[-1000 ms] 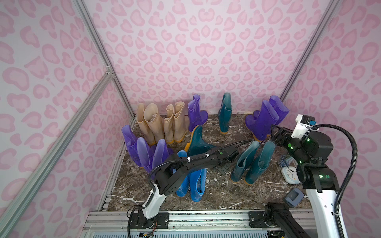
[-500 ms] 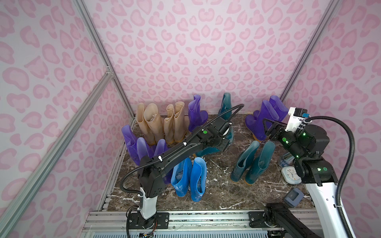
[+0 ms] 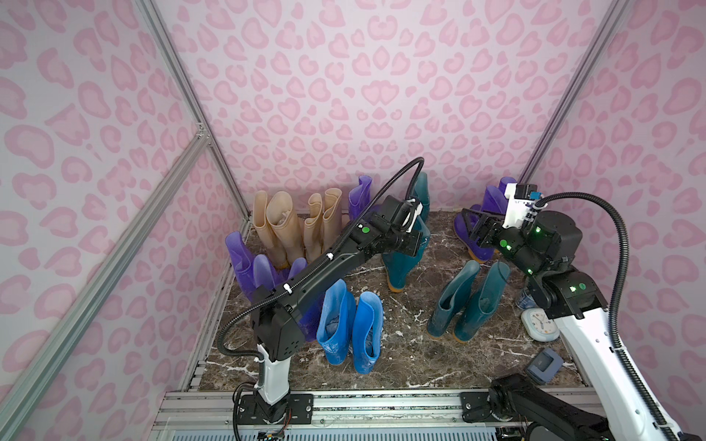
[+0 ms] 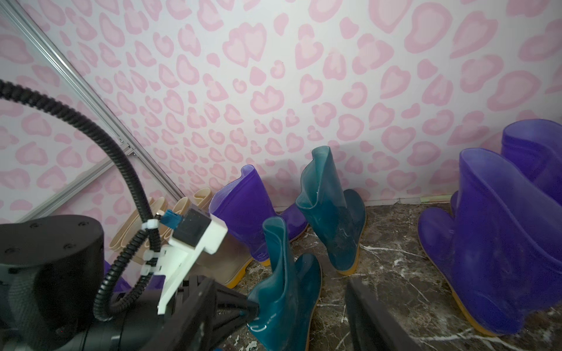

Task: Match and arrange rain boots in pairs
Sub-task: Adjust the rain boot at the center of the board.

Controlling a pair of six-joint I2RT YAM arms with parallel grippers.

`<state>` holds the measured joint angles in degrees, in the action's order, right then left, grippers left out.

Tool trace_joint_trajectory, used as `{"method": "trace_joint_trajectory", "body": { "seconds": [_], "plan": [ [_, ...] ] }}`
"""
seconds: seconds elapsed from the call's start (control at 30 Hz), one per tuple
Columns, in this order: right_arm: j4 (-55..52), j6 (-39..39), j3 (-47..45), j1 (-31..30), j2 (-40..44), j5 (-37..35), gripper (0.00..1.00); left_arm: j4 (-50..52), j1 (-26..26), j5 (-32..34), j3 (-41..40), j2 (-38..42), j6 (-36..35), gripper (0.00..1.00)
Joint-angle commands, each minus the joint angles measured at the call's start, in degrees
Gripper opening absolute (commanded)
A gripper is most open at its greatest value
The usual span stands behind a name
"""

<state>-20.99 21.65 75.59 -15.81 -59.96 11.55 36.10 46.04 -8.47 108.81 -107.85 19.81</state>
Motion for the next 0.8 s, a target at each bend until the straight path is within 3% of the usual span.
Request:
{"method": "trace_joint_trajectory", "body": {
  "seconds": [0.0,0.07,0.1,0.13,0.23,0.33,0.43,0.6,0.77],
  "plan": [
    [0.7,-1.3,1.2,-1.5,-1.7,-1.5,0.69,-9.7,-0.4,-2.0,-4.6,3.2,3.5,0.02],
    [0.9,-1.3,1.9,-2.8,-2.9,-1.9,0.69,-10.1,-0.5,-2.5,-8.5,5.1,4.0,0.02],
    [0.9,-1.4,1.9,-3.7,-3.5,-2.3,0.69,-10.6,-0.5,-2.2,-10.8,6.2,4.9,0.10],
    [0.5,-1.8,1.9,-4.6,-4.2,-3.1,0.69,-12.5,-0.4,-2.5,-14.3,8.3,5.8,0.28],
    [-2.7,-3.2,6.7,-8.9,-7.6,-10.6,0.70,-15.1,-0.5,-3.0,-20.5,13.7,7.6,0.61],
    [-8.2,-5.1,12.0,-15.3,-13.8,-26.7,0.72,-10.9,-0.5,-2.3,-19.4,18.4,5.2,0.64],
    [-10.2,-5.7,14.8,-20.0,-18.8,-33.4,0.76,-8.6,-0.9,1.0,-20.5,24.8,3.4,0.71],
    [-8.0,-4.0,13.6,-23.6,-21.1,-34.9,0.88,-3.6,-3.5,11.0,-22.0,33.7,-2.0,0.83],
    [-6.9,-3.6,14.0,-22.2,-22.6,-35.9,0.95,-5.4,-9.3,5.0,-27.4,37.0,0.1,0.85]
  ]
}}
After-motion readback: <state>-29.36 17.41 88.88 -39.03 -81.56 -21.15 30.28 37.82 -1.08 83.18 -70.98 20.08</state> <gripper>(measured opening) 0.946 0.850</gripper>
